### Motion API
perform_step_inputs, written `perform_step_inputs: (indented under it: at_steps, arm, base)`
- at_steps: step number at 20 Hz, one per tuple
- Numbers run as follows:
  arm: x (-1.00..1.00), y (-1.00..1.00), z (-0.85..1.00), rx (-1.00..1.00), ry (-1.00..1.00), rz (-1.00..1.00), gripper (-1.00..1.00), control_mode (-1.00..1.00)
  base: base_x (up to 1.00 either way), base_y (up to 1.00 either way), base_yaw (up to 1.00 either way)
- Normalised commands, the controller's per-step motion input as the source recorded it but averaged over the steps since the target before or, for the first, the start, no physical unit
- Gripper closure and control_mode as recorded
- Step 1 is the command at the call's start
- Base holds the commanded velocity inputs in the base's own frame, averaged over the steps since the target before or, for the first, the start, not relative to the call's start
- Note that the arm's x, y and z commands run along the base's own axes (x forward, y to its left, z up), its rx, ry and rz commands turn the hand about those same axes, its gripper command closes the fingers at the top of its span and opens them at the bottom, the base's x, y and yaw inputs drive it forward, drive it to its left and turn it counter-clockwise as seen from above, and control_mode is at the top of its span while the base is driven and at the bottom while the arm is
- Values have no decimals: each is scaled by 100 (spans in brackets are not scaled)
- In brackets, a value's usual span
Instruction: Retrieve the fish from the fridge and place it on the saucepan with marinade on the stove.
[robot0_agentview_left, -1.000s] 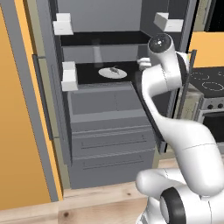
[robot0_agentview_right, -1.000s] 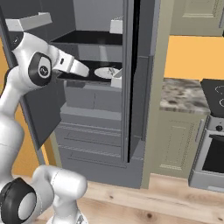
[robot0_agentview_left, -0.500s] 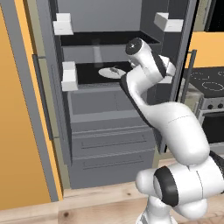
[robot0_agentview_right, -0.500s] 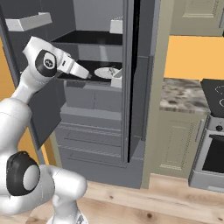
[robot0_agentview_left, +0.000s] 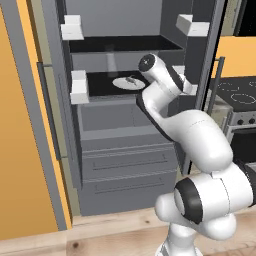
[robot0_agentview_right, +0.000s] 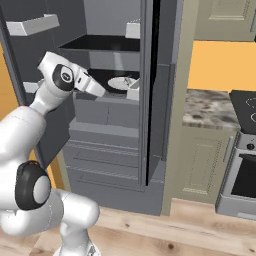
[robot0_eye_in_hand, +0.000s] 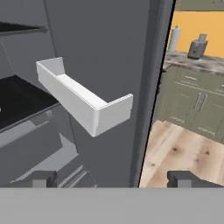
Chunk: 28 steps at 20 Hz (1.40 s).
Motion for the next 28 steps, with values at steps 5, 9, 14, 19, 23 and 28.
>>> perform_step_inputs:
  at_steps: [5, 9, 14, 19, 23, 28]
  arm:
    - [12, -8, -14, 0, -29, -2, -100, -100]
    - [25, -7, -22, 0, -16, -10, -100, -100]
    - [31, -3, -17, 0, -3, -20, -100, -100]
    - [22, -8, 1, 0, -3, -21, -100, -100]
    - [17, -21, 4, 0, 0, -20, -100, -100]
    - [25, -39, 0, 0, 0, -13, -100, -100]
  base:
    - [0, 0, 0]
    - [0, 0, 0]
    - [0, 0, 0]
    - [0, 0, 0]
    - [0, 0, 0]
    - [0, 0, 0]
